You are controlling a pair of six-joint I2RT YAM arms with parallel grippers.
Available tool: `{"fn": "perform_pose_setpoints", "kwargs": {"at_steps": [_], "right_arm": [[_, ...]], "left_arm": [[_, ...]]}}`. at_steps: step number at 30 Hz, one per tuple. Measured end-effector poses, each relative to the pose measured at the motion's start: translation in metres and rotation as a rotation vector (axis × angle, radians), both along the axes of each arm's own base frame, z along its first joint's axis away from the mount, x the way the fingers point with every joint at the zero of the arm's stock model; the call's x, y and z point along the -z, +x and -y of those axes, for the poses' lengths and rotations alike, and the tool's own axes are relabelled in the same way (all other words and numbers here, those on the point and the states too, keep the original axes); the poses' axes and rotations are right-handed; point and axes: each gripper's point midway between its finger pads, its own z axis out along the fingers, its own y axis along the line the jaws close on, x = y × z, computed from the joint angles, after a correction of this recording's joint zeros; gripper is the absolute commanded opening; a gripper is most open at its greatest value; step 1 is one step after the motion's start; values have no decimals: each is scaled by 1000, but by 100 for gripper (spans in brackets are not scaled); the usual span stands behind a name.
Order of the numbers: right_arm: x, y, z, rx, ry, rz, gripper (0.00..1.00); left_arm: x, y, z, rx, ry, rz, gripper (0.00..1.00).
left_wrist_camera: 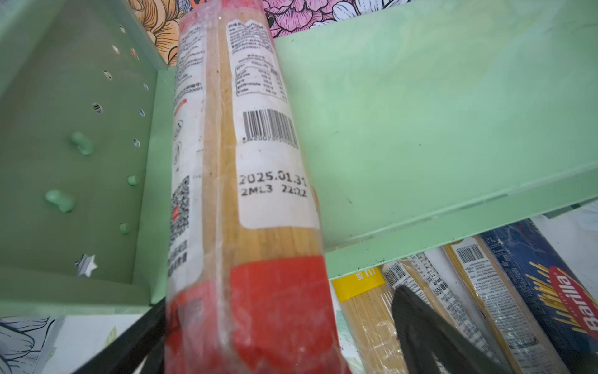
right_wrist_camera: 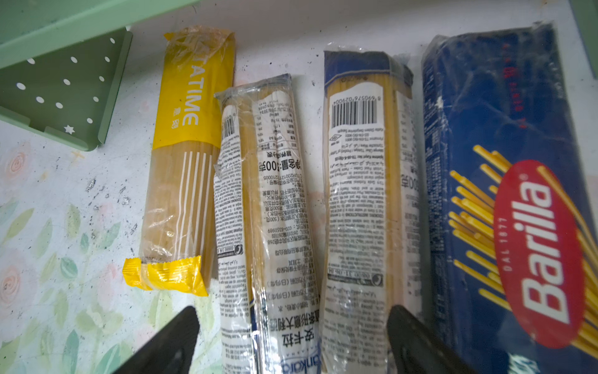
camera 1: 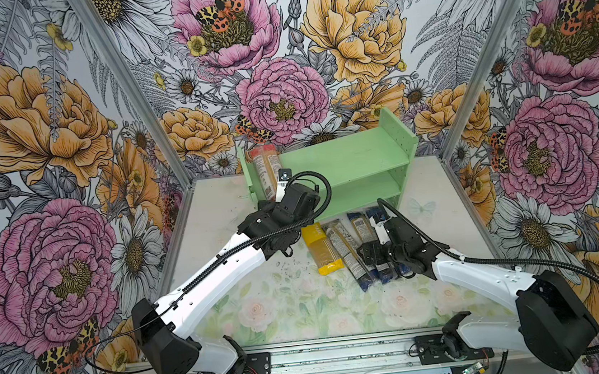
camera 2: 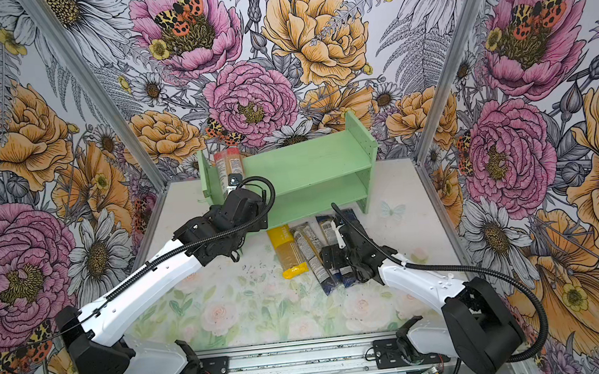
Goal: Place and organize the pasta boxes and bags onto the shelf
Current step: 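Open the left gripper, releasing the red-and-white pack, and draw back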
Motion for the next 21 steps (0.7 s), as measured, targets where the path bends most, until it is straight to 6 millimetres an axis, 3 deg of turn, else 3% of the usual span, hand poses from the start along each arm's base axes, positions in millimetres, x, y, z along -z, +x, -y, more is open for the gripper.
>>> {"fn": "perform_pose_setpoints", "kwargs": {"at_steps": [5,13,21], "right_arm": [[1,0,0,-4,-1,-2,94],[1,-2,-3,-16,8,-11,94],[2,-3,-5,-33,6,-11,93]], "left_arm": [[-18,-17,4,8,-13,56,99],[-29,-36,-1,-20,-45,94,99],[-10,-60,-17,-28,-108,71,99]]}}
